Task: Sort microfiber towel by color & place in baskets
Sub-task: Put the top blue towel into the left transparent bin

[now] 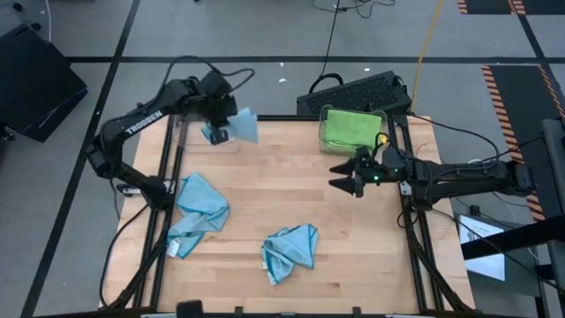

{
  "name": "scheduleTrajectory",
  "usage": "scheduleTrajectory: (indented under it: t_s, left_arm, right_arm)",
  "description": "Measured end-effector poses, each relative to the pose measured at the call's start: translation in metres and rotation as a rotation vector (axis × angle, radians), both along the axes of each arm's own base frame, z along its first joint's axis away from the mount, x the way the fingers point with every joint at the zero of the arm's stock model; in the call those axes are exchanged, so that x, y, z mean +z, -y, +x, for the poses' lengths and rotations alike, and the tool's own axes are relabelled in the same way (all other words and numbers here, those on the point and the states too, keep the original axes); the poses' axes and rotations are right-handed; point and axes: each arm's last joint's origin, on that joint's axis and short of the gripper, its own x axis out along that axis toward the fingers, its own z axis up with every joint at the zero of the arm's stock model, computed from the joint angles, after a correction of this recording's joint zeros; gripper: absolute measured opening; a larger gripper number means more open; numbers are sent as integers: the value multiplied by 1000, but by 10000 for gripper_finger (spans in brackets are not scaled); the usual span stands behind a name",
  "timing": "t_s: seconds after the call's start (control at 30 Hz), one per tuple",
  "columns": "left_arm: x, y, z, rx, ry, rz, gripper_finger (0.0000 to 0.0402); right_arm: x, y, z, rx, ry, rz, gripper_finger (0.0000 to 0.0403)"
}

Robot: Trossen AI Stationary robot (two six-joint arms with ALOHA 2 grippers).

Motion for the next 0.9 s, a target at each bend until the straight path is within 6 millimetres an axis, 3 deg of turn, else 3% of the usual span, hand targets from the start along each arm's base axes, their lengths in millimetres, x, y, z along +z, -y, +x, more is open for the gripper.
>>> scheduleTrajectory:
  t_s: [0.27, 0.5, 0.7, 0.9]
  left_arm:
    - [-1, -26, -29, 56, -104, 55, 10]
    - [-3, -35, -48, 51, -197, 60, 10]
    - [-4, -45, -60, 66, -174, 36, 13]
    - [-35, -59, -53, 14, -227, -75, 10]
  right_arm:
    - [0, -2, 0, -1, -1, 36, 396]
    - [0, -2, 0, 25, -4, -95, 396]
    - [-2, 6, -1, -13, -22, -115, 396]
    - [-2, 15, -2, -61, -24, -115, 396]
